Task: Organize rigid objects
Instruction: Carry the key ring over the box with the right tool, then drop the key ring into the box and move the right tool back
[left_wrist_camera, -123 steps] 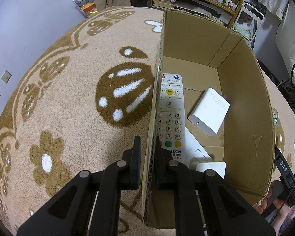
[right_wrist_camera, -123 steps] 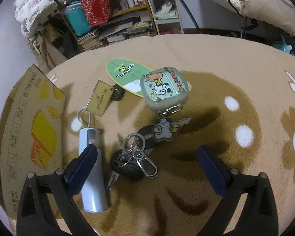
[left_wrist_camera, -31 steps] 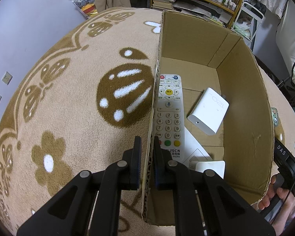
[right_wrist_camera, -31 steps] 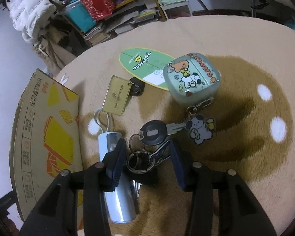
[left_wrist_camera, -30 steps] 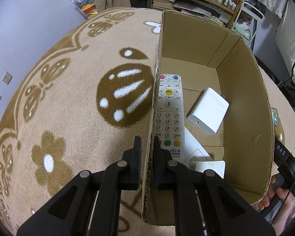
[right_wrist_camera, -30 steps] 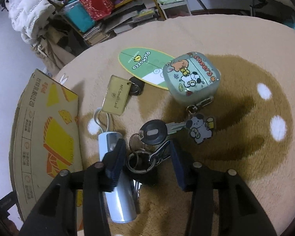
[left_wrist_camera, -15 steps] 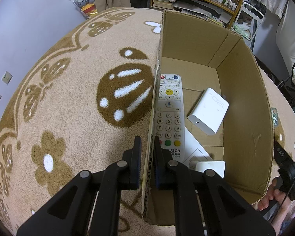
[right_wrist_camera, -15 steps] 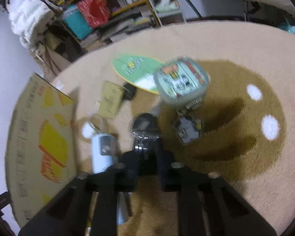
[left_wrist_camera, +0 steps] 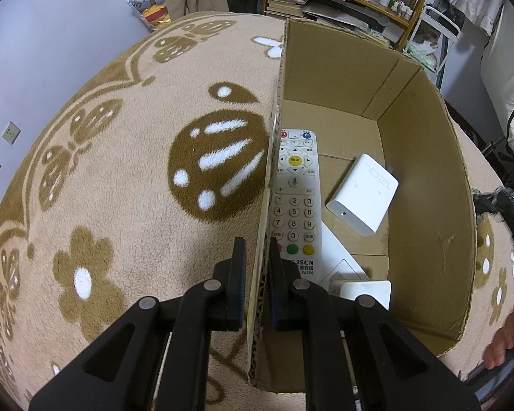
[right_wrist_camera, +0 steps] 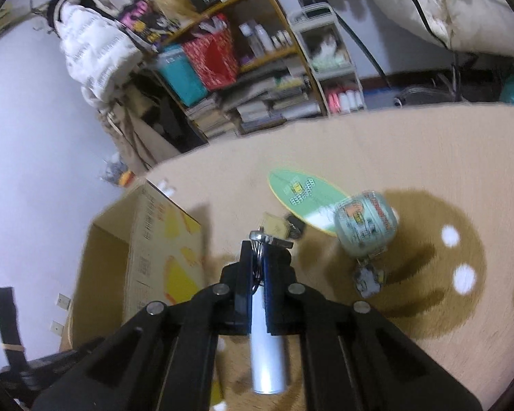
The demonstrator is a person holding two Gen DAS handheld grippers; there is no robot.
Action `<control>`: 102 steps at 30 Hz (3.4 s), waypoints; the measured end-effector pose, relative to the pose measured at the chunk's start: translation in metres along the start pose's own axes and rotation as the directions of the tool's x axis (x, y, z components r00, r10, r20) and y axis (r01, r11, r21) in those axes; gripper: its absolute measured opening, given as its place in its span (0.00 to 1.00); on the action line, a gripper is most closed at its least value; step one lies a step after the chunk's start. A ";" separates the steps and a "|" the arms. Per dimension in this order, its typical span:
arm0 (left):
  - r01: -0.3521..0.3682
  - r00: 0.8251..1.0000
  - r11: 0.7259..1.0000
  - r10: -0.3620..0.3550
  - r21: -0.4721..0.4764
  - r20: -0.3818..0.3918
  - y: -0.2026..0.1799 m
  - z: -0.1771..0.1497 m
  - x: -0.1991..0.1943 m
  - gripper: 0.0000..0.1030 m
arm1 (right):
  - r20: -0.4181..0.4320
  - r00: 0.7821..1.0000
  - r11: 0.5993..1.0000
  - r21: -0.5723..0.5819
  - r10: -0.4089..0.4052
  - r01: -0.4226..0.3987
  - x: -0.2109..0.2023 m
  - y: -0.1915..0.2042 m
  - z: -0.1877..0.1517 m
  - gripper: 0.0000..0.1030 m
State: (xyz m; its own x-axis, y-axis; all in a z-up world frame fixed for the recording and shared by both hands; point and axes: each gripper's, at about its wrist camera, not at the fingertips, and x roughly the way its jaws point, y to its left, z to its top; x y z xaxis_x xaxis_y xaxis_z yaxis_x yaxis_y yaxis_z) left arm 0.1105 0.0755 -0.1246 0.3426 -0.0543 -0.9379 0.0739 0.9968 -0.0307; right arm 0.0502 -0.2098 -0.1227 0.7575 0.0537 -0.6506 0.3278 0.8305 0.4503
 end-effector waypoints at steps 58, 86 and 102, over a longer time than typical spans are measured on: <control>0.000 1.000 1.000 0.000 0.006 0.000 -0.001 -0.001 -0.001 0.11 | -0.038 0.993 0.911 -0.393 0.116 -0.121 -0.023 0.120 -0.033 0.36; -0.012 1.000 1.000 0.012 0.017 0.000 -0.003 -0.002 0.001 0.12 | -0.182 0.977 0.965 -0.253 -0.110 0.062 0.022 0.022 -0.041 0.94; -0.001 1.000 1.000 0.001 0.009 -0.003 0.000 -0.001 0.001 0.12 | -0.237 0.967 0.991 -0.112 -0.094 0.069 0.038 -0.014 -0.046 0.94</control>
State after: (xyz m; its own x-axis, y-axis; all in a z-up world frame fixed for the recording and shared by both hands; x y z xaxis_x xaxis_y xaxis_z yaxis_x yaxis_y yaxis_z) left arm 0.1093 0.0752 -0.1255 0.3398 -0.0527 -0.9390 0.0814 0.9963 -0.0264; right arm 0.0487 -0.1937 -0.1822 0.5678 0.1058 -0.8163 0.3138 0.8890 0.3335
